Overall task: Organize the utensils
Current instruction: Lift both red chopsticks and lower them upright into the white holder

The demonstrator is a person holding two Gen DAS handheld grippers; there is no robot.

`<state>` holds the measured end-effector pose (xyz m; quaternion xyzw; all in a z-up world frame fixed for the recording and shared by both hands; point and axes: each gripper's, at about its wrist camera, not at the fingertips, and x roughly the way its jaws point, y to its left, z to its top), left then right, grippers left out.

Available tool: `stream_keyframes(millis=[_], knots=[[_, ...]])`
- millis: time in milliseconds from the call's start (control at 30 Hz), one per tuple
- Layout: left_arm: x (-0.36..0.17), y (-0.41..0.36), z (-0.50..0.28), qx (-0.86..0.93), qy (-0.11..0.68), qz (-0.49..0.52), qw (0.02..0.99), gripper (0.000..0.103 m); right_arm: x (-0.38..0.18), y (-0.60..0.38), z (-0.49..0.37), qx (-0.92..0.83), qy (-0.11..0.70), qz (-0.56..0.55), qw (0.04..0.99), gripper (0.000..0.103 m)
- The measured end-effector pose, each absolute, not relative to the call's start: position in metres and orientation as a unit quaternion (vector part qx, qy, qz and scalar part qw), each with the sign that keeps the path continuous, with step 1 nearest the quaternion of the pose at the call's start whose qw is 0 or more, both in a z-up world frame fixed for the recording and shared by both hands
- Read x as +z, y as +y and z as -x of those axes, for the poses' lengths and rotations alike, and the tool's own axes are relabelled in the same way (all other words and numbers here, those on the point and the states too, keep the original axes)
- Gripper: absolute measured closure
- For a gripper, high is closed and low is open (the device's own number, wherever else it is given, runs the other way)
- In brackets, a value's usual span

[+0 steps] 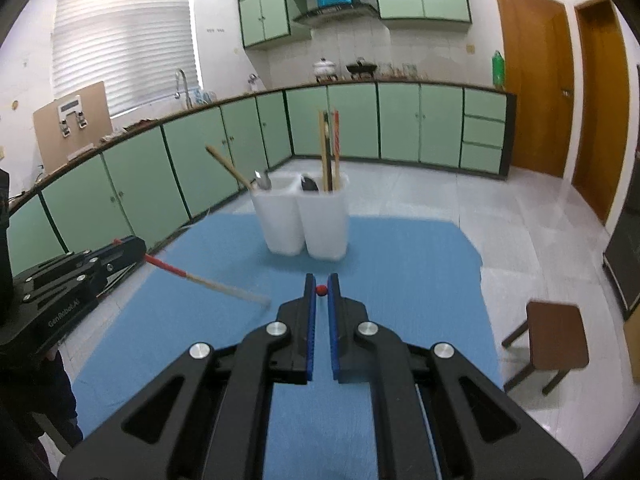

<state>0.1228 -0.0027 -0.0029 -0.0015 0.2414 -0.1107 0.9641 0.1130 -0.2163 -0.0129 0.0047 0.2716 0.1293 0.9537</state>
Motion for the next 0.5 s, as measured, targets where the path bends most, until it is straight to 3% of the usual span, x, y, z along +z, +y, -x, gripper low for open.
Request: stream_keyframes(millis=[500], knots=[[0.042,-0.007,-0.160,-0.156,0.217,0.003,0.964,0.097,0.062,-0.197,-0.171,0.198,0.274,0.006,0.941,0.098]])
